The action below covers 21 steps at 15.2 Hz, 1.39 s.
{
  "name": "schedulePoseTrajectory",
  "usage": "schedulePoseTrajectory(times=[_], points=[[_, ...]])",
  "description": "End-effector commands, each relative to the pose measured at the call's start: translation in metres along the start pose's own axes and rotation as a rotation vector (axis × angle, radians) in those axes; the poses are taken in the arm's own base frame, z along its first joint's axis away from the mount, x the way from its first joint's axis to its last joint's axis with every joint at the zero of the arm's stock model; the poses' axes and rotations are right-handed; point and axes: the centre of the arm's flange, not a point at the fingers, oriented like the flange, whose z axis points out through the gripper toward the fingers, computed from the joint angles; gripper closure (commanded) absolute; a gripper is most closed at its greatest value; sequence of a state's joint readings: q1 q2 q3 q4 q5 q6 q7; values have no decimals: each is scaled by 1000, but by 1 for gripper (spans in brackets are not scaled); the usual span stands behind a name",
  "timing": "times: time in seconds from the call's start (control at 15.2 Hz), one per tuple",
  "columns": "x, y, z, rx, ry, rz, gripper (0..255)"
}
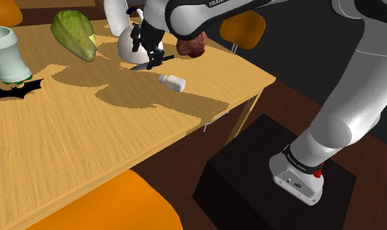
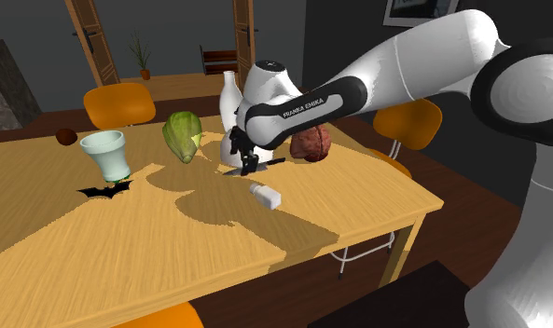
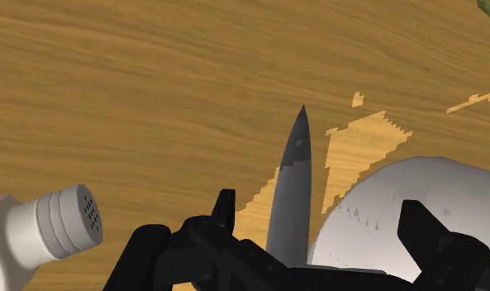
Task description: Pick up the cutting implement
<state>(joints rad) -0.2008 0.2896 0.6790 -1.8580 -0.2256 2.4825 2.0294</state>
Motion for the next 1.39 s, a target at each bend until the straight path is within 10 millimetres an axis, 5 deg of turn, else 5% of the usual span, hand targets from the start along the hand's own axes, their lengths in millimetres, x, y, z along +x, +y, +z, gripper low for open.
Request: schedulePoseTrajectory(times=[0.0,0.2,0.26,0.86,1.32], points=[[2,4,10,0,1,1,0],[3,7,17,0,1,1,0],[4,9,19,1,0,1,255],[3,7,17,0,1,1,255],[-2,-7,-17,0,1,1,255]])
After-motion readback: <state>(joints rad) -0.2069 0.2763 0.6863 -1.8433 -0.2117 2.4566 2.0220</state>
